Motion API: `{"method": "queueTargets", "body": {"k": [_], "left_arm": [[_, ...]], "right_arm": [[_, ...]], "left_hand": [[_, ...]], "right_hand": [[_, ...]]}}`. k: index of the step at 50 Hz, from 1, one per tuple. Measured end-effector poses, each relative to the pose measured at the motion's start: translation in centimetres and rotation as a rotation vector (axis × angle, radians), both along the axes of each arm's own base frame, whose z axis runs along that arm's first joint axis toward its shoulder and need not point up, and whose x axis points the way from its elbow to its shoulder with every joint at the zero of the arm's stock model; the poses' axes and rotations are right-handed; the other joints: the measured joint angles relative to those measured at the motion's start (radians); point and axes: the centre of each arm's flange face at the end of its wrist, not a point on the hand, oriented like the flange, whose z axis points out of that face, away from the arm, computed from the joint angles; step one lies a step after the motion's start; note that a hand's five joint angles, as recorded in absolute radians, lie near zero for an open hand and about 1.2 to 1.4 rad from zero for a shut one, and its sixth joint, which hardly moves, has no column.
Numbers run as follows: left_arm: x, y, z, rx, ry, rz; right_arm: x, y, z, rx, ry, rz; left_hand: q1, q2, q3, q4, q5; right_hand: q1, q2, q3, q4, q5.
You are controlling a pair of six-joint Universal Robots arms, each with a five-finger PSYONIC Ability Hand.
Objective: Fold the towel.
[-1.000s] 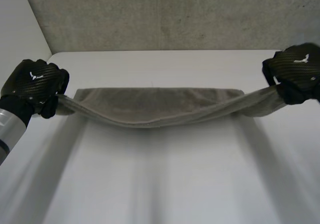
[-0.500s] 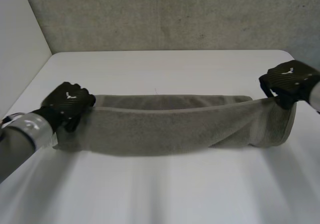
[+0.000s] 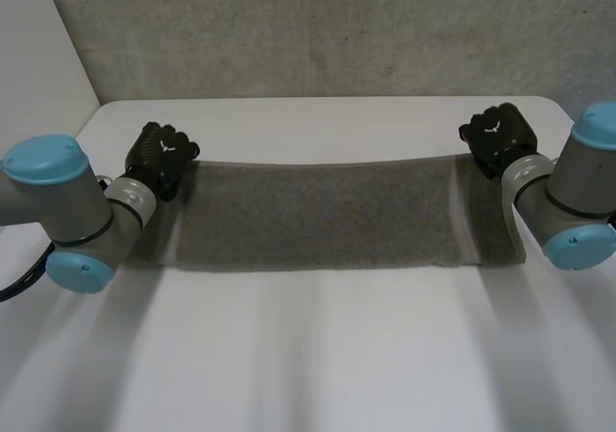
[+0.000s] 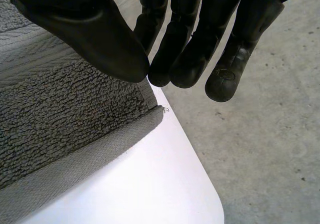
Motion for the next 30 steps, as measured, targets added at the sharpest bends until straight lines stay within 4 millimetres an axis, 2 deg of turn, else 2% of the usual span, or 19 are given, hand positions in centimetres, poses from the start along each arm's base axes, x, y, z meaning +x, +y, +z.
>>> {"method": "queueTargets", "body": {"k": [4,7,8,10,11,16,20,23,26,30], "left_arm": [[-0.3,-0.2,-0.2,-0.031,0.004,0.014],[-0.5,0.0,-0.5,-0.037,0.002,0.032],[-0.5,0.0,-0.5,-0.037,0.001,0.035],[-0.6,0.1,-0.6,-0.037,0.0,0.044],[-0.7,0.2,-0.6,-0.037,0.0,0.049],[-0.6,0.6,0.1,-0.043,0.006,0.062],[-0.3,0.8,1.2,-0.053,0.016,0.073],[0.3,1.3,1.9,-0.051,0.024,0.082],[0.9,1.9,2.3,-0.04,0.031,0.093],[2.1,3.1,2.9,-0.011,0.057,0.112]], "right_arm": [[0.1,-0.2,-0.9,0.007,0.004,0.004],[0.2,-0.3,-1.4,0.013,0.005,0.001],[0.2,-0.3,-1.4,0.013,0.004,0.0],[0.2,-0.3,-1.3,0.013,-0.001,-0.005],[0.2,-0.2,-1.1,0.012,-0.006,-0.008],[-0.2,0.2,0.9,0.001,-0.071,-0.024],[-0.6,1.1,3.5,-0.012,-0.143,-0.029],[-0.9,2.4,5.7,-0.023,-0.187,-0.03],[-1.2,3.8,6.9,-0.016,-0.205,-0.031],[-1.8,6.2,7.1,0.065,-0.202,-0.035]], "left_hand": [[-0.064,-0.066,-0.068,-0.068,-0.067],[-0.655,-0.646,-0.654,-0.68,-0.627],[-0.738,-0.729,-0.738,-0.766,-0.732],[-1.069,-1.068,-1.091,-1.11,-1.08],[-1.169,-1.182,-1.218,-1.209,-1.192],[-1.208,-1.265,-1.301,-1.258,-1.278],[-1.209,-1.265,-1.301,-1.258,-1.279],[-1.21,-1.265,-1.301,-1.258,-1.28],[-1.21,-1.265,-1.301,-1.258,-1.28],[-1.211,-1.265,-1.303,-1.258,-1.283]], "right_hand": [[-0.045,-0.044,-0.043,-0.045,-0.048],[-0.625,-0.636,-0.595,-0.595,-0.627],[-0.703,-0.716,-0.692,-0.692,-0.732],[-1.003,-1.014,-0.987,-0.983,-1.031],[-1.064,-1.07,-1.067,-1.059,-1.097],[-1.108,-1.092,-1.101,-1.086,-1.105],[-1.108,-1.092,-1.101,-1.086,-1.105],[-1.108,-1.092,-1.101,-1.086,-1.105],[-1.109,-1.092,-1.101,-1.086,-1.105],[-1.11,-1.092,-1.101,-1.086,-1.105]]}}
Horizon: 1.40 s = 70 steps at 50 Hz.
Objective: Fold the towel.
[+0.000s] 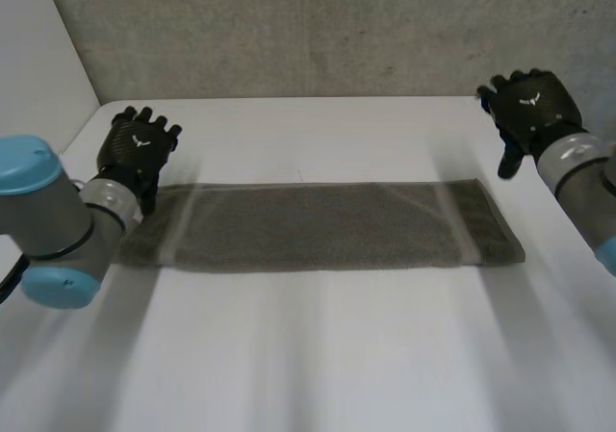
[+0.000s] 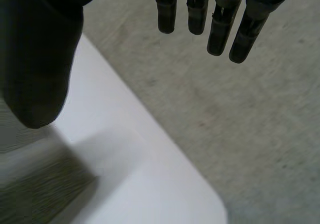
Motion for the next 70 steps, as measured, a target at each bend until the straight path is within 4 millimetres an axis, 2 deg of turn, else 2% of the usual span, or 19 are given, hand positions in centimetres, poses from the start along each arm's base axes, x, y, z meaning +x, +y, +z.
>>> {"method": "queueTargets", "body": {"k": [5,11,18,24,33,39,41,45,49,54,60,66,70], "left_arm": [[1.2,1.6,0.3,0.049,0.063,0.017],[1.6,3.2,-0.2,0.132,0.179,-0.004],[1.1,4.1,-0.7,0.221,0.278,-0.067],[0.9,4.4,-0.9,0.251,0.299,-0.084],[1.0,4.6,-1.2,0.258,0.296,-0.081],[1.0,4.7,-1.1,0.256,0.295,-0.081],[1.0,4.7,-1.1,0.257,0.295,-0.081],[1.0,4.8,-1.1,0.258,0.295,-0.081],[1.1,4.9,-1.1,0.258,0.295,-0.082],[1.1,5.0,-0.8,0.252,0.296,-0.083],[1.2,5.0,-0.1,0.232,0.299,-0.082],[1.5,4.8,0.9,0.202,0.304,-0.077],[1.7,4.7,1.8,0.176,0.311,-0.075]], "right_arm": [[-1.3,2.2,-1.6,0.188,-0.01,-0.013],[-3.1,2.9,-4.0,0.375,-0.069,-0.026],[-4.2,2.0,-7.3,0.477,-0.116,0.0],[-4.6,1.1,-9.3,0.486,-0.117,0.002],[-4.7,0.3,-10.9,0.493,-0.107,-0.005],[-4.8,-0.1,-11.4,0.499,-0.102,-0.02],[-4.9,-0.3,-11.5,0.498,-0.101,-0.026],[-5.3,-0.8,-11.5,0.491,-0.098,-0.05],[-6.5,-1.5,-11.0,0.466,-0.096,-0.1],[-8.4,-2.4,-9.0,0.402,-0.098,-0.17],[-12.2,-3.6,-6.9,0.332,-0.082,-0.262],[-17.6,-4.9,-6.1,0.288,0.01,-0.373],[-18.8,-5.5,-5.4,0.264,0.089,-0.403]], "left_hand": [[-0.001,0.0,-0.002,0.0,0.0],[-0.001,0.0,-0.002,0.0,0.0],[-0.001,0.0,-0.002,0.0,0.001],[-0.001,0.0,-0.002,0.0,0.001],[-0.001,0.0,-0.002,0.0,0.001],[-0.001,0.0,-0.002,0.0,0.001],[-0.001,0.0,-0.002,0.0,0.001],[-0.001,0.0,-0.002,0.0,0.001],[-0.001,0.0,-0.002,0.0,0.001],[-0.001,0.0,-0.002,0.0,0.001],[-0.001,0.0,-0.002,0.0,0.0],[-0.001,0.0,-0.002,0.0,0.0],[-0.003,0.0,-0.002,0.0,0.001]], "right_hand": [[0.032,0.014,0.021,0.012,0.03],[0.069,0.043,0.051,0.04,0.084],[0.199,0.187,0.194,0.192,0.224],[0.27,0.25,0.257,0.25,0.281],[0.372,0.354,0.355,0.349,0.377],[0.618,0.606,0.605,0.596,0.62],[0.82,0.806,0.79,0.785,0.809],[1.046,1.033,1.021,1.037,1.048],[1.088,1.061,1.082,1.085,1.093],[1.089,1.061,1.087,1.085,1.093],[1.09,1.061,1.091,1.085,1.093],[1.092,1.061,1.094,1.085,1.093],[1.094,1.061,1.095,1.085,1.093]]}}
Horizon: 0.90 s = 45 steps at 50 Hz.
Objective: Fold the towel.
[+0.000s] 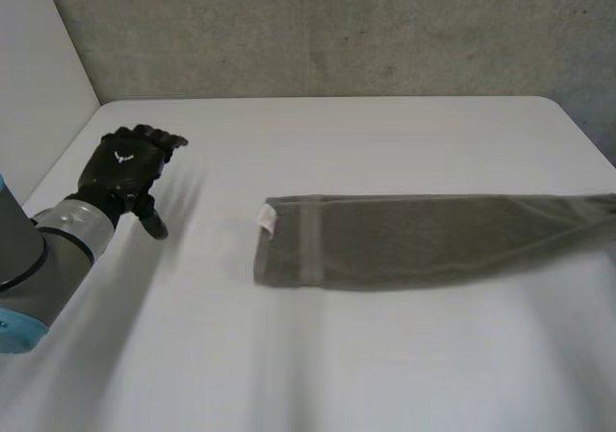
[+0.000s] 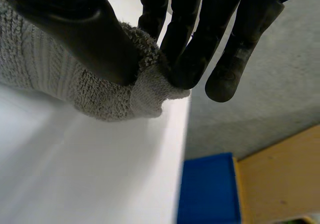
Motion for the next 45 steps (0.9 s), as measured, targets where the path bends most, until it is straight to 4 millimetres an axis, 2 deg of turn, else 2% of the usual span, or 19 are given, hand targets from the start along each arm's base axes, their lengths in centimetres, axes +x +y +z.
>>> {"method": "queueTargets", "body": {"k": [3,4,7,8,9,11,12,13,14,15,17,19,23,25,27,31,33,39,45], "left_arm": [[0.0,0.0,0.8,-0.019,0.01,0.002],[0.0,0.0,1.1,-0.028,0.017,0.002],[-0.1,0.0,1.8,-0.041,0.037,0.001],[-0.1,0.0,2.1,-0.045,0.047,0.0],[-0.2,0.0,2.2,-0.046,0.052,-0.001],[-0.3,0.0,2.6,-0.05,0.073,-0.002],[-0.3,0.0,2.7,-0.05,0.079,-0.003],[-0.4,0.0,2.8,-0.051,0.088,-0.004],[-0.4,0.0,2.9,-0.05,0.093,-0.004],[-0.5,0.0,3.0,-0.05,0.102,-0.005],[-0.6,0.0,3.1,-0.05,0.112,-0.007],[-0.8,0.0,3.2,-0.05,0.122,-0.012],[-1.2,0.1,3.3,-0.05,0.13,-0.022],[-1.5,0.2,3.3,-0.05,0.131,-0.029],[-1.8,0.3,3.3,-0.052,0.132,-0.038],[-2.8,0.7,3.4,-0.056,0.132,-0.068],[-3.6,0.9,3.5,-0.061,0.134,-0.088],[-5.6,1.5,3.8,-0.075,0.14,-0.127],[-8.1,2.5,3.9,-0.085,0.153,-0.15]], "right_arm": [[0.9,-0.4,1.1,-0.021,0.042,0.015],[2.2,-0.5,1.9,-0.044,0.053,0.038],[7.0,-0.4,4.6,-0.123,0.047,0.133],[9.4,0.0,5.6,-0.157,0.038,0.184],[10.5,0.2,6.0,-0.171,0.033,0.207],[16.1,1.8,7.4,-0.229,0.008,0.334],[17.7,2.3,7.6,-0.243,0.002,0.373],[20.5,3.4,7.6,-0.262,-0.009,0.444],[21.9,4.0,7.6,-0.271,-0.013,0.479],[25.1,5.6,7.1,-0.286,-0.021,0.566],[28.4,7.6,6.3,-0.293,-0.027,0.658],[32.3,10.7,4.1,-0.27,-0.024,0.784],[36.1,15.3,-0.1,-0.195,0.007,0.953],[36.9,16.9,-1.8,-0.158,0.028,1.011],[37.3,18.1,-3.1,-0.129,0.048,1.055],[37.1,19.0,-4.2,-0.093,0.066,1.09],[36.8,19.0,-3.9,-0.09,0.057,1.085],[34.6,18.1,-0.5,-0.098,-0.06,1.004],[30.6,16.2,2.3,-0.075,-0.22,0.842]], "left_hand": [[0.0,0.0,-0.001,0.0,0.0],[-0.001,0.0,-0.002,0.0,0.0],[-0.001,0.0,-0.002,0.0,0.0],[-0.001,0.0,-0.002,0.0,0.0],[-0.001,0.0,-0.002,0.0,0.0],[-0.001,0.0,-0.002,0.0,0.0],[-0.001,0.0,-0.002,0.0,0.0],[-0.001,0.0,-0.002,0.0,0.0],[-0.001,0.0,-0.002,0.0,0.0],[-0.001,0.0,-0.002,0.0,0.0],[-0.001,0.0,-0.002,0.0,0.0],[-0.001,0.0,-0.002,0.0,0.0],[-0.001,0.0,-0.002,0.0,0.0],[-0.001,0.0,-0.002,0.0,0.0],[-0.001,0.0,-0.002,0.0,0.0],[-0.001,0.0,-0.002,0.0,0.0],[-0.001,0.0,-0.002,0.0,0.0],[-0.001,0.0,-0.002,0.0,0.0],[-0.001,0.0,-0.002,0.0,-0.001]], "right_hand": [[0.0,0.0,0.001,0.0,0.003],[0.001,0.0,0.001,0.0,0.003],[0.002,0.0,0.005,0.0,0.003],[0.002,0.0,0.006,0.0,0.003],[0.002,0.0,0.008,0.0,0.003],[0.002,0.001,0.009,0.0,0.003],[0.002,0.001,0.01,0.0,0.003],[0.003,0.001,0.011,0.0,0.003],[0.003,0.001,0.011,0.0,0.003],[0.004,0.001,0.011,0.0,0.003],[0.004,0.001,0.011,0.0,0.003],[0.004,0.001,0.011,0.0,0.006],[0.004,0.001,0.011,0.0,0.006],[0.004,0.001,0.011,0.0,0.006],[-0.185,-0.19,-0.177,-0.189,-0.191],[-0.884,-0.913,-0.881,-0.892,-0.933],[-1.05,-1.05,-1.066,-1.064,-1.088],[-1.092,-1.062,-1.096,-1.086,-1.093],[-1.092,-1.062,-1.096,-1.086,-1.093]]}}
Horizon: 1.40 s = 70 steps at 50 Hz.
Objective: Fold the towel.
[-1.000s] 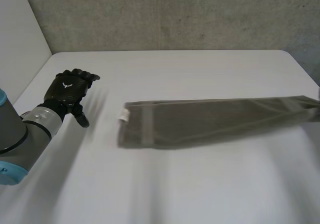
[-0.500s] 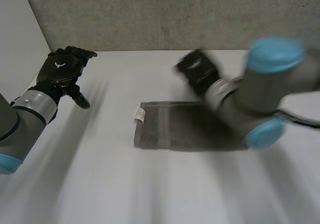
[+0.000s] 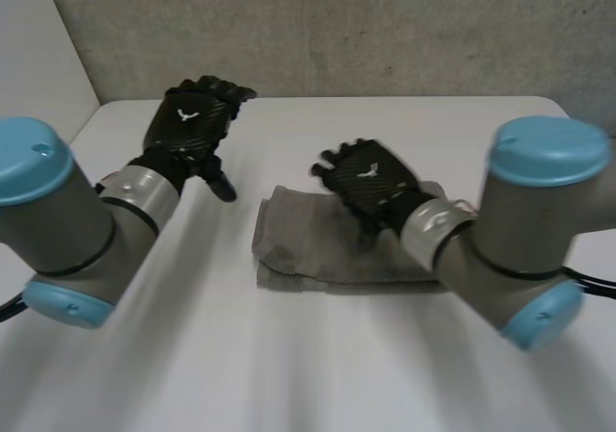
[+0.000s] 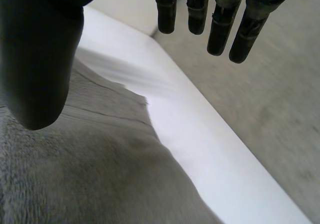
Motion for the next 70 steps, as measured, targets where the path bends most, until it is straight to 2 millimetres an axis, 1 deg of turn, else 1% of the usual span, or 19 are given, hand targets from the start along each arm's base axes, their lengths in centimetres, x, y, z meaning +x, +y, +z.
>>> {"method": "queueTargets", "body": {"k": [4,8,12,16,20,23,26,32,36,41,46,49,53,58,63,65,67,69,70], "left_arm": [[-1.9,1.0,-1.0,0.022,-0.001,-0.024],[-3.9,2.0,-3.0,0.058,-0.018,-0.054],[-5.4,2.6,-5.2,0.094,-0.043,-0.069],[-6.1,2.7,-7.4,0.127,-0.071,-0.056],[-6.2,2.5,-9.3,0.156,-0.103,-0.029],[-5.9,2.5,-11.1,0.181,-0.149,-0.007],[-5.8,2.7,-11.9,0.193,-0.183,-0.002],[-5.5,3.4,-12.1,0.202,-0.241,-0.002],[-5.3,3.7,-10.5,0.189,-0.236,0.008],[-4.7,4.1,-7.3,0.152,-0.2,0.03],[-3.7,4.0,-4.5,0.112,-0.158,0.073],[-2.2,3.1,-3.1,0.091,-0.136,0.15],[0.4,1.4,-1.4,0.065,-0.108,0.278],[2.6,-0.1,-0.6,0.052,-0.094,0.363],[2.9,-0.5,-0.6,0.051,-0.092,0.362],[2.7,-0.5,-0.5,0.049,-0.088,0.344],[2.5,-0.5,-0.4,0.046,-0.083,0.326],[2.0,-0.4,-0.3,0.043,-0.073,0.3],[1.9,-0.3,-0.2,0.042,-0.068,0.292]], "right_arm": [[-3.0,-0.9,0.0,0.091,-0.048,-0.106],[-6.6,-1.6,-1.5,0.181,-0.048,-0.217],[-9.1,-2.0,-3.1,0.24,-0.027,-0.292],[-10.6,-2.2,-4.6,0.276,-0.002,-0.333],[-11.1,-2.5,-5.8,0.293,0.024,-0.345],[-11.1,-3.1,-6.8,0.293,0.056,-0.346],[-11.0,-3.5,-7.0,0.282,0.069,-0.344],[-10.5,-5.0,-6.2,0.22,0.074,-0.345],[-9.4,-5.8,-4.7,0.131,0.09,-0.328],[-5.1,-4.7,-1.8,-0.067,0.131,-0.203],[0.0,-1.7,-0.1,-0.243,0.159,-0.037],[2.6,0.4,-0.7,-0.311,0.181,0.076],[5.4,3.3,-2.8,-0.344,0.198,0.261],[6.9,6.2,-5.6,-0.299,0.197,0.464],[6.7,6.8,-6.9,-0.231,0.202,0.525],[6.4,6.8,-7.0,-0.199,0.205,0.521],[6.1,6.6,-6.8,-0.181,0.202,0.505],[5.5,6.1,-5.8,-0.16,0.189,0.463],[5.3,6.0,-5.5,-0.153,0.183,0.447]], "left_hand": [[0.0,0.0,0.0,0.0,0.0],[0.0,0.0,0.0,0.0,0.0],[0.0,0.0,0.0,0.0,0.0],[0.0,0.0,0.0,0.0,0.0],[0.0,0.0,0.0,0.0,0.0],[0.0,0.0,0.0,0.0,0.0],[0.0,0.0,0.0,0.0,0.0],[0.0,0.0,0.0,0.0,0.0],[0.0,0.0,-0.001,0.0,0.0],[-0.001,0.0,-0.001,0.0,-0.001],[-0.001,0.0,-0.001,0.0,-0.001],[-0.001,0.0,-0.001,0.0,-0.001],[-0.001,0.0,-0.002,0.0,-0.001],[-0.001,0.0,-0.002,0.0,-0.001],[-0.001,0.0,-0.002,0.0,-0.001],[-0.001,0.0,-0.002,0.0,-0.001],[-0.001,0.0,-0.002,0.0,-0.001],[-0.001,0.0,-0.002,0.0,-0.001],[-0.001,0.0,-0.002,0.0,-0.001]], "right_hand": [[-0.002,0.0,0.0,0.0,0.0],[-0.004,0.0,0.0,0.0,0.0],[-0.004,0.0,0.0,0.0,0.0],[0.067,0.047,0.05,0.039,0.07],[0.301,0.296,0.295,0.289,0.324],[0.839,0.847,0.831,0.823,0.863],[1.052,1.02,1.066,1.056,1.078],[1.07,1.032,1.094,1.087,1.095],[1.077,1.079,1.094,1.087,1.096],[1.085,1.079,1.094,1.087,1.111],[1.085,1.08,1.094,1.087,1.111],[1.086,1.082,1.095,1.087,1.111],[1.087,1.082,1.095,1.087,1.111],[1.087,1.082,1.095,1.087,1.111],[1.08,1.075,1.086,1.078,1.101],[0.952,0.93,0.956,0.947,0.965],[0.69,0.672,0.682,0.673,0.702],[0.276,0.329,0.287,0.281,0.281],[0.201,0.261,0.23,0.226,0.201]]}}
